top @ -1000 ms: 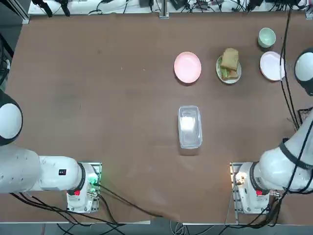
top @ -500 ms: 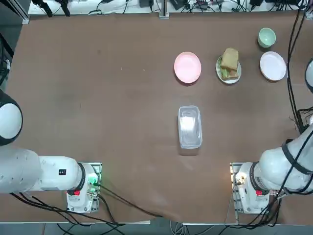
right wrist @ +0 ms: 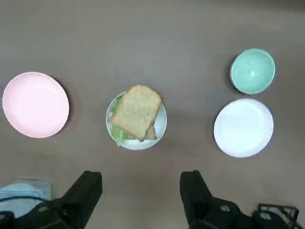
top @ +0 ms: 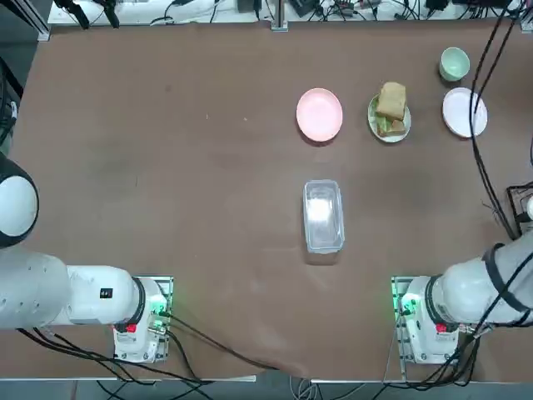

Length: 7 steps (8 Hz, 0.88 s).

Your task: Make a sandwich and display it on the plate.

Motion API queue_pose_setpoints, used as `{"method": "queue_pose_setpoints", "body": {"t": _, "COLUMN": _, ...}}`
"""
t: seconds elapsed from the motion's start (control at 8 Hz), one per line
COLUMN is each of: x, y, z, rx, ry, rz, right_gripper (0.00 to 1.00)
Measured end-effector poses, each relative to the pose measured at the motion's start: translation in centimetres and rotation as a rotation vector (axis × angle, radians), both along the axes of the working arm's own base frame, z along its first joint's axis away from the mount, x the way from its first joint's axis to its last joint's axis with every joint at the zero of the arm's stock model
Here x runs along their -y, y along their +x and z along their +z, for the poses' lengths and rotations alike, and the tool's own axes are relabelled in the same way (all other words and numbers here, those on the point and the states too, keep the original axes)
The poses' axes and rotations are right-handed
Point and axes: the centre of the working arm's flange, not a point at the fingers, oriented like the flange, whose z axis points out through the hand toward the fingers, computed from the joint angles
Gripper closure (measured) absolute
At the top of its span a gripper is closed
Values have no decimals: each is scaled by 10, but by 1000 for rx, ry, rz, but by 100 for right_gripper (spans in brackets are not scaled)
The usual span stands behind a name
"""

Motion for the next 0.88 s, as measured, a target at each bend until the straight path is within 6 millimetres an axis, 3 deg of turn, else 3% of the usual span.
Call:
{"method": "queue_pose_setpoints", "body": {"t": 0.38, "x": 7, "y": -42, "z": 0, "rx": 24, "ry": 24, "rz": -22, "right_gripper": 0}}
{"method": "queue_pose_setpoints", "body": {"t": 0.88, "x": -14, "y": -60, "z": 15, "rx": 52, "ry": 32, "rz": -16, "right_gripper": 0}}
